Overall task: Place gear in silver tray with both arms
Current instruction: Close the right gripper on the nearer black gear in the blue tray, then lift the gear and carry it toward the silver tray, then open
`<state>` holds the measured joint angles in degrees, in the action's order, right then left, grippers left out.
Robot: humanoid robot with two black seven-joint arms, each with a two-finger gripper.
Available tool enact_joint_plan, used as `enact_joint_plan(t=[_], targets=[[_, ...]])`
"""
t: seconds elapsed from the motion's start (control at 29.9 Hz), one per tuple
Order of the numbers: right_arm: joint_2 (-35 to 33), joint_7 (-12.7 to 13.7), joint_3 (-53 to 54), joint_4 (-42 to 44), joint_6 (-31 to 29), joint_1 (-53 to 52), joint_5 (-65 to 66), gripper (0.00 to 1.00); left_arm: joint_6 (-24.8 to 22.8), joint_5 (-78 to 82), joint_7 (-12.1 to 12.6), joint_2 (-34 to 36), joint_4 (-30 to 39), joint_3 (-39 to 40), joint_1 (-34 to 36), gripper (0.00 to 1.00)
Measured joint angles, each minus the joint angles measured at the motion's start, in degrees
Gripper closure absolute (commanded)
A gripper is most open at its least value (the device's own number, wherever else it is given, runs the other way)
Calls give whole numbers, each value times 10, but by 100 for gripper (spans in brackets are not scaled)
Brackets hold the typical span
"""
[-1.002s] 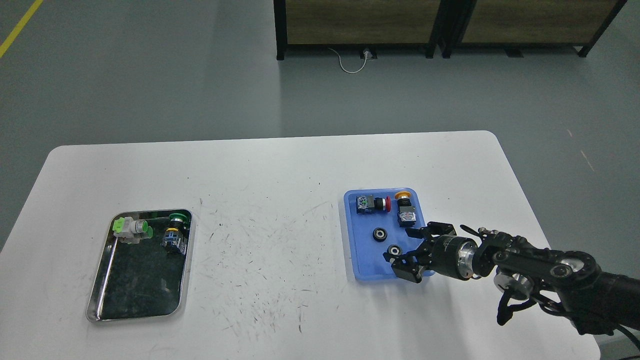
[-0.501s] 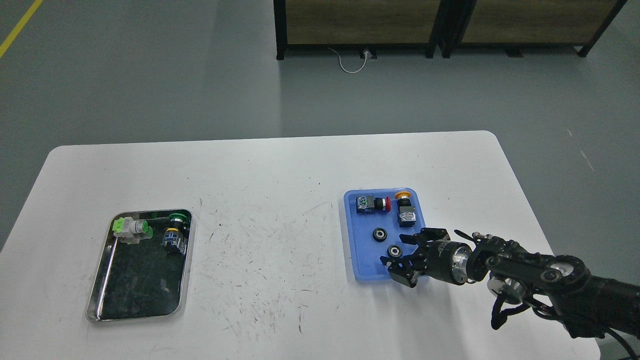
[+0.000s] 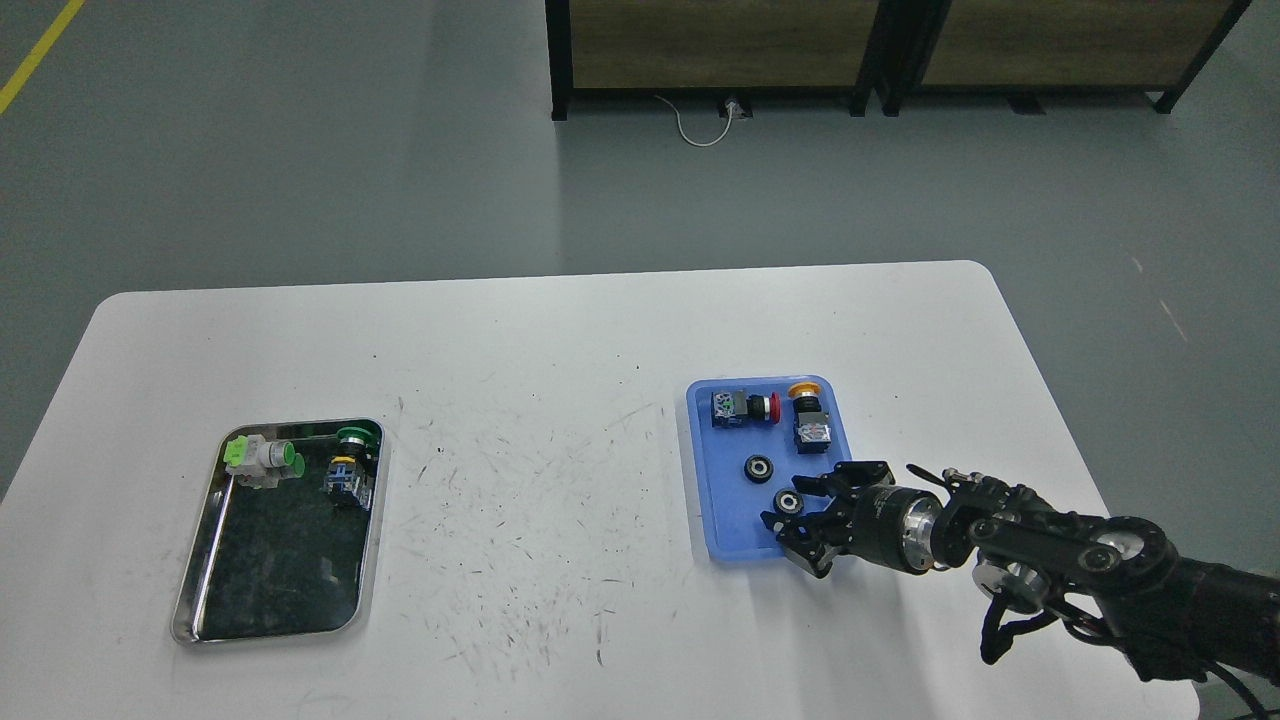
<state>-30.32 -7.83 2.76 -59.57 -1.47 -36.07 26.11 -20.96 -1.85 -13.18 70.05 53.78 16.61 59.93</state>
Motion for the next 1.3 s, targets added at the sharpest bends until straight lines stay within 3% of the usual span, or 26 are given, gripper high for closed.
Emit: enact_joint_plan(t=[0.53, 1.04, 1.3], targets=[[-1, -1, 10, 0, -8, 0, 1, 67, 1, 1, 0, -1, 2, 0, 0, 2], [-27, -18, 37, -4, -63, 5, 1, 69, 8, 3, 1, -1, 3, 0, 1, 2], [-11, -25, 32, -5, -105, -72, -1, 67, 9, 4, 7, -7, 3, 3, 8, 2]])
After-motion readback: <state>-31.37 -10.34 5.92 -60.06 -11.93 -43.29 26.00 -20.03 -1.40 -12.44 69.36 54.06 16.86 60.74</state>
